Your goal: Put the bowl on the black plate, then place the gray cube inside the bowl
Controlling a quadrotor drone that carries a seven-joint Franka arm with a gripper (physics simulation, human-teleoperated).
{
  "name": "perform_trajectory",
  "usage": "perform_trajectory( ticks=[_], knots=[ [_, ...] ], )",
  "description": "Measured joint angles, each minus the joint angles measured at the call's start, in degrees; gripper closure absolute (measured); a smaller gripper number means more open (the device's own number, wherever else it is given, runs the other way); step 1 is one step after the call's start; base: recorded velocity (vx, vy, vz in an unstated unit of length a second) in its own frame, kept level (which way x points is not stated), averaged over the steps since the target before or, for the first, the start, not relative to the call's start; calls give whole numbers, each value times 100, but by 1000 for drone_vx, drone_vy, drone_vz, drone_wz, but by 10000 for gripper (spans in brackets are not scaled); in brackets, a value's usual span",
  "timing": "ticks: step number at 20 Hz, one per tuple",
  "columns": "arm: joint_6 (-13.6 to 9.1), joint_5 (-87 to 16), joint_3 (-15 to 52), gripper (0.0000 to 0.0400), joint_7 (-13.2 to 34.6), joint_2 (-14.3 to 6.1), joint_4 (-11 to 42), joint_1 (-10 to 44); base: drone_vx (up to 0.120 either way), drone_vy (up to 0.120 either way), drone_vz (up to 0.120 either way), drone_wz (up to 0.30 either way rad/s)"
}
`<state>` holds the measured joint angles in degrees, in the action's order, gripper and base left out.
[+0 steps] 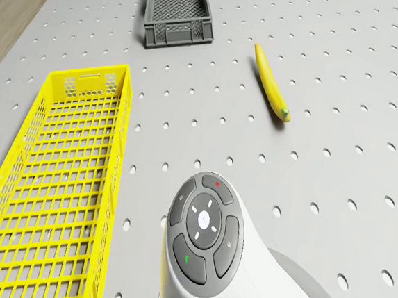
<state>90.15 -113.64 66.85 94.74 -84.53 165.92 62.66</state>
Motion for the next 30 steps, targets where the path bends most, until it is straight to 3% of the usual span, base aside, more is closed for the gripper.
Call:
perform_trajectory(
  ticks=[4, 20, 30],
  knots=[
    [0, 0, 0, 149, 0, 0, 0, 0, -100, 0, 0, 0],
    [397, -912, -970, 149, -73, -114, -148, -60, 0, 0, 0, 0],
    [381, -1337, -1375, 149, 116, 46, -233, 132, 0, 0, 0, 0]
  ],
)
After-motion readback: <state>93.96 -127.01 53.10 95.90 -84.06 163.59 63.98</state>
